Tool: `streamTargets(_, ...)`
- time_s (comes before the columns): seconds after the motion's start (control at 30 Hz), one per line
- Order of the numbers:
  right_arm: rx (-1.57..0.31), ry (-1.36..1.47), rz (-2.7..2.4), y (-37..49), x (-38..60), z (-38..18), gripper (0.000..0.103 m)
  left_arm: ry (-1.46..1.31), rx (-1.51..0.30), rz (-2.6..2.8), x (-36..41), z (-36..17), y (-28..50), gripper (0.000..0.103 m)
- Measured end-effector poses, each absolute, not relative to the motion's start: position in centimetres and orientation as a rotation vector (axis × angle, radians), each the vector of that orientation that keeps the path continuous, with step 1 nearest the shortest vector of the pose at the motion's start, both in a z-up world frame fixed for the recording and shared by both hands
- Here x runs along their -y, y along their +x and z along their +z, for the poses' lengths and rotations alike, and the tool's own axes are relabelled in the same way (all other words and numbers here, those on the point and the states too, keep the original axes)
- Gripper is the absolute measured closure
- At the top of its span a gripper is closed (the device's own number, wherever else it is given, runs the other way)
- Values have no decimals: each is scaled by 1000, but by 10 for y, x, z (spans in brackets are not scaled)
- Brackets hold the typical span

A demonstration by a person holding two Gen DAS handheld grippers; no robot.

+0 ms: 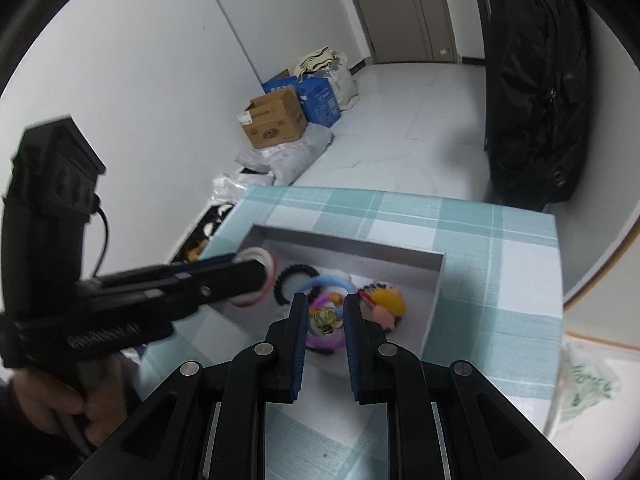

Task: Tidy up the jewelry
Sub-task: 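Lower the badge and yellow charm into the grey box and open both tools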

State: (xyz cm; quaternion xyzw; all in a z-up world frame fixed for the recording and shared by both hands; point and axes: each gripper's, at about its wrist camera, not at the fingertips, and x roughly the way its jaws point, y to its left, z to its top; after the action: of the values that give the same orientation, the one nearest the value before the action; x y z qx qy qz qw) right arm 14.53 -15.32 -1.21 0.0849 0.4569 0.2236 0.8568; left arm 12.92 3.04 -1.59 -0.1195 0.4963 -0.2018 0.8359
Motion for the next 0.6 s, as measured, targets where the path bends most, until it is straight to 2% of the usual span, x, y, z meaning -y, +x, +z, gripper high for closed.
streamTargets(0.6,-1038,477,521,184,181,-47,86,-268,-1117,-436,-24,-39,152,74)
